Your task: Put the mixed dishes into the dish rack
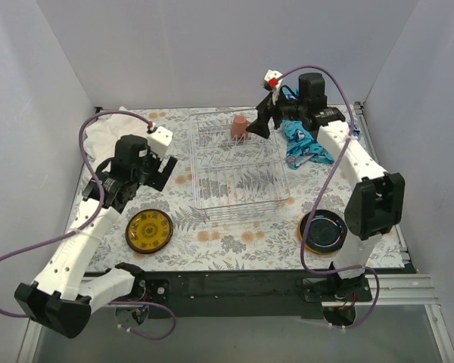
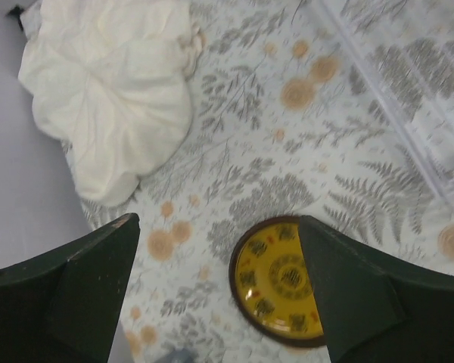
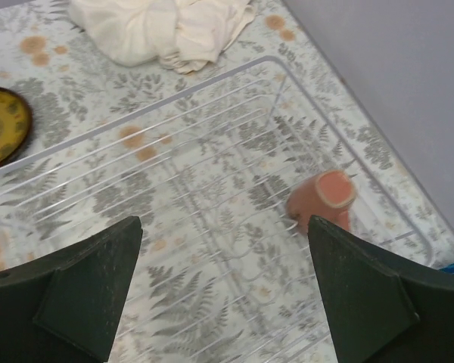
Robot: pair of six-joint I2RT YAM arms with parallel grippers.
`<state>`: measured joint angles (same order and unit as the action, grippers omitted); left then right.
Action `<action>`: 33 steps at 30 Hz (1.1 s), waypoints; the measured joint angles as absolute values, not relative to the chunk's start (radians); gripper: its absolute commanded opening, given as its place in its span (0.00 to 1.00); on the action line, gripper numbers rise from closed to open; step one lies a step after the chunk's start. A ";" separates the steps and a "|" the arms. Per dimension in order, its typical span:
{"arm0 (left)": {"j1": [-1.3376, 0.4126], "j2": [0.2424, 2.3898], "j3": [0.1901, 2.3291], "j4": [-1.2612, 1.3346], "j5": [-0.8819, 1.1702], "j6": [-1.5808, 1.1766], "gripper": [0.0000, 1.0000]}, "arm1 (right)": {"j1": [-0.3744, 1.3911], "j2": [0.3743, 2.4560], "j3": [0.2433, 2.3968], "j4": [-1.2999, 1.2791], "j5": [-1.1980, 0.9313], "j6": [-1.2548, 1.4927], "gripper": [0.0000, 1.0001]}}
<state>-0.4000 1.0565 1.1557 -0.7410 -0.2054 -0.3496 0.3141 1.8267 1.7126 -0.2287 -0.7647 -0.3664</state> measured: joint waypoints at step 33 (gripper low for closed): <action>0.541 1.149 0.920 -1.222 -0.109 0.147 0.55 | 0.427 1.676 1.679 -0.598 -0.746 -0.104 0.91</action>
<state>0.5411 1.1492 0.9203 -1.2224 -0.1093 0.1474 0.4274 1.6764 1.6794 -0.5980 -0.7460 -0.1040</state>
